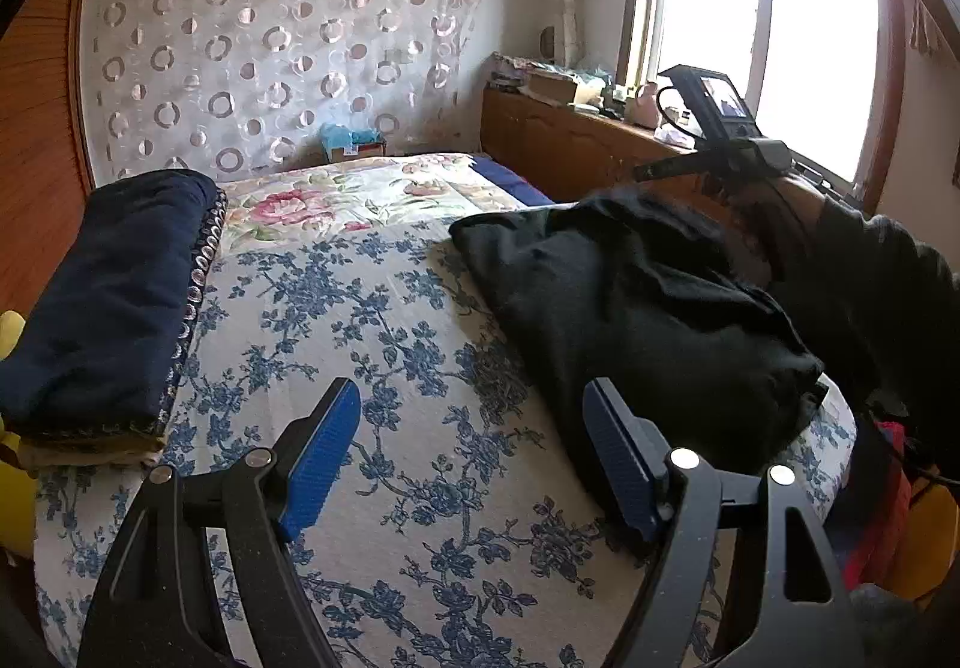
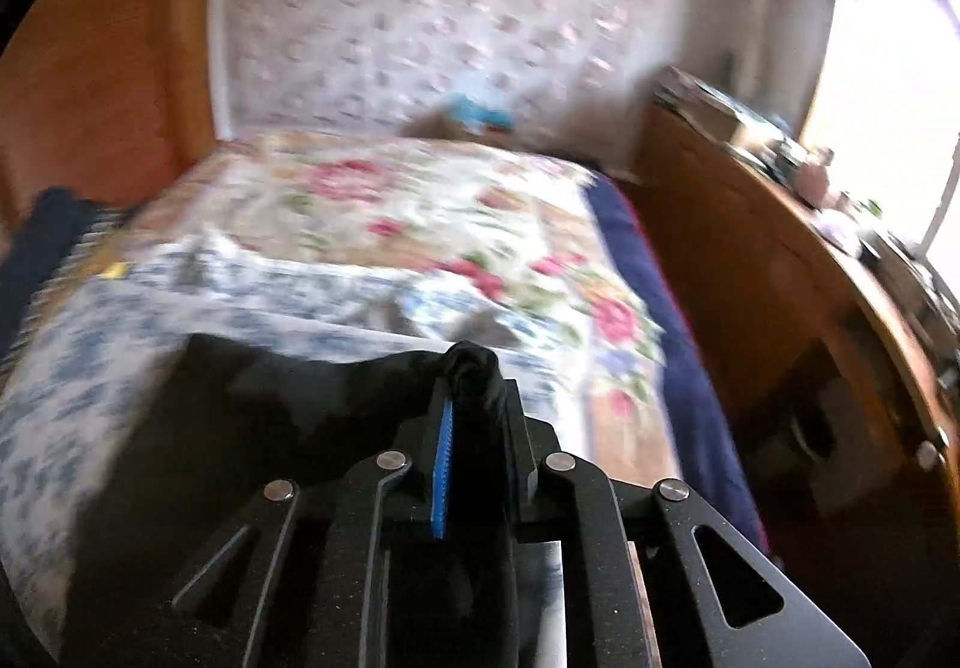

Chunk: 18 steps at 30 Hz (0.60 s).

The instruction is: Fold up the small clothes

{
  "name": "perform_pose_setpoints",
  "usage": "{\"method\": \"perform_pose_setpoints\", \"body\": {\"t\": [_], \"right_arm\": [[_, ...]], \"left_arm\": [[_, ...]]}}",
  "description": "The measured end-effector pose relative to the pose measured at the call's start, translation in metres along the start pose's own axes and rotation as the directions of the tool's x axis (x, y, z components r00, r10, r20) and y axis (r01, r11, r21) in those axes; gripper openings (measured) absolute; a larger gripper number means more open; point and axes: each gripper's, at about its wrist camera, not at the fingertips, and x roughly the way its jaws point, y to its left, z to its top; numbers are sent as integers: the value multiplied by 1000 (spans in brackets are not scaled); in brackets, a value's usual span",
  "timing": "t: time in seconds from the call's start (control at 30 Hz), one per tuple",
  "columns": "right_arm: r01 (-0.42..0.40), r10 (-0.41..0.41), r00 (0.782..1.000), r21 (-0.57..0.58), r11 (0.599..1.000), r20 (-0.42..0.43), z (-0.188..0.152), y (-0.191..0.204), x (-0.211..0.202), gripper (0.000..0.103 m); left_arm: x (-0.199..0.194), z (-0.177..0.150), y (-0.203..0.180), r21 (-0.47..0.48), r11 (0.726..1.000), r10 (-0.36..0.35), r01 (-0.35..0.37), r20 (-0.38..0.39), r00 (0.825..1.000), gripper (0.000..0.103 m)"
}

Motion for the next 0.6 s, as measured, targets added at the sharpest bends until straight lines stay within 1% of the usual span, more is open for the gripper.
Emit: {"method": "perform_pose_setpoints", "body": {"t": [0.03,0.07,0.13,0.23,0.37,0.47,0.6], "right_arm": [[14,-14,1000,14,1000,-19,0,-2,5,38],[18,-18,1000,21,1000,-25,-1,-3,7,46],[36,-36,999,12,999,-9,-2,-2,3,49],[-15,15,1000,11,1000,-12,-10,-6,-7,50],[-67,67,998,-32,997,3,-33,-14,-41,50],[-129,129,992,-46,991,-10,-69,-17,-66,50],[-178,177,984,-54,983,-31,-119,-22,-99,50]], "left_arm": [[1,0,-1,3,1000,-4,4,-4,1000,78],[2,-1,-2,4,1000,-6,6,-7,1000,78],[4,-2,-3,5,1000,-11,11,-12,1000,78],[6,-2,-9,10,1000,-25,25,-19,1000,78],[9,-6,-22,29,999,-41,42,-34,999,78],[13,-8,-27,30,998,-58,59,-52,997,78],[20,-12,-35,36,997,-66,69,-78,995,78]]}}
